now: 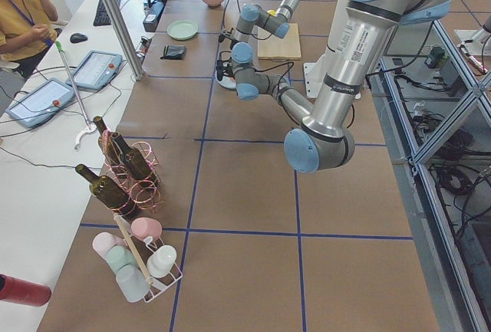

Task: Pick orange to plate
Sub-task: 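Lower the orange onto the plate and open the right gripper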

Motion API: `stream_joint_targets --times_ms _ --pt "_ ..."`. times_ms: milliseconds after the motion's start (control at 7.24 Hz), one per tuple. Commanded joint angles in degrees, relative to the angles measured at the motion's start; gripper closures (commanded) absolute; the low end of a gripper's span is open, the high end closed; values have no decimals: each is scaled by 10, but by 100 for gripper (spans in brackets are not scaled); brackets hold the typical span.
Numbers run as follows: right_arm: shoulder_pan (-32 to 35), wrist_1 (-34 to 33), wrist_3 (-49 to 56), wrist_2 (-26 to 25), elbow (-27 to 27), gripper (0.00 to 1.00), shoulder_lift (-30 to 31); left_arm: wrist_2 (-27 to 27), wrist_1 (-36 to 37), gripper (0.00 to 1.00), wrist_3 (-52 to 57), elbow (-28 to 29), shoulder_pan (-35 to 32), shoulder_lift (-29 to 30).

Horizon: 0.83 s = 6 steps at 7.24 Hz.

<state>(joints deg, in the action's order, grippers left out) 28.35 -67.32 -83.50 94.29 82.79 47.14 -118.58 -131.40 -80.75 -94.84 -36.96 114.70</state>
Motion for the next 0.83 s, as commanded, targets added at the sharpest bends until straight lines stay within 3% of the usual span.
stream_joint_targets --times_ms 0,276,415,691 --pt "27 -63 1 41 88 0 31 -2 0 1 1 -3 -5 0" --pt "87 -97 46 114 187 0 109 -16 0 1 12 -13 -34 -30" --pt "143 -112 117 174 222 0 156 -60 2 1 64 -24 -71 -54" --pt "297 -141 285 311 241 0 245 -96 6 1 240 -36 -139 -131"
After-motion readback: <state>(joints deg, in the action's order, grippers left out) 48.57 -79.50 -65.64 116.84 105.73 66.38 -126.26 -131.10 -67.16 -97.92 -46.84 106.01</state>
